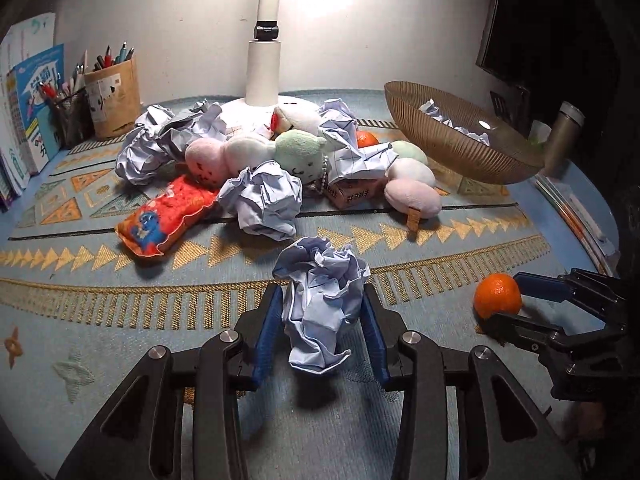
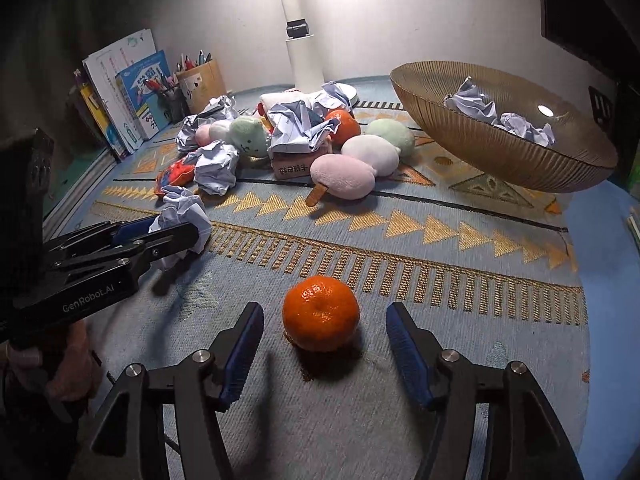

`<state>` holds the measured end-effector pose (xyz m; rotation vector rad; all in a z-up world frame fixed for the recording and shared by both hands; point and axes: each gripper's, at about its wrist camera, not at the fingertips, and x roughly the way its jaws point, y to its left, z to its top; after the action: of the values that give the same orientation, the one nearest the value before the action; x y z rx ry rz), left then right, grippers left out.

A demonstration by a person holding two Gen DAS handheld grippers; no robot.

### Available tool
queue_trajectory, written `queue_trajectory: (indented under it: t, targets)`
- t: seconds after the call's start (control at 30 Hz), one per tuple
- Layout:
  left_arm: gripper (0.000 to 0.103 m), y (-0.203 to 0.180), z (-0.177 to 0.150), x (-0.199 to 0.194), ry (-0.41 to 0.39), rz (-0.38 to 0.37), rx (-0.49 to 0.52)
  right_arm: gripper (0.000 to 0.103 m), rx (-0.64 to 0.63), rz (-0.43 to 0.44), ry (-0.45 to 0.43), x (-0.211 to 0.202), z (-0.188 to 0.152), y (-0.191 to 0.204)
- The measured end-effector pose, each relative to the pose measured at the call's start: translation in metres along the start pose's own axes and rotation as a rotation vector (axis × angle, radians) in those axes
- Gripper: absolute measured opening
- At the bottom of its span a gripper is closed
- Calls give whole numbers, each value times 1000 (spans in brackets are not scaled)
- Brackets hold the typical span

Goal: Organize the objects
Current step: 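Carry paper ball and orange into the brown bowl and release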

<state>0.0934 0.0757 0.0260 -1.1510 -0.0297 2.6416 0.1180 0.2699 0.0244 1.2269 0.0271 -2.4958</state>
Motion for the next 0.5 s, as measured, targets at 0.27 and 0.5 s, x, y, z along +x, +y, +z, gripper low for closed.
queue_trajectory:
  t: [0.27,0.5]
  targets:
    - [35,4,6,-2,4,-32,-41,37,-7,6,11,8,5,5]
    - [35,-43,74,-24,-96,-108,45,37,55,-41,-174,-49,40,-31]
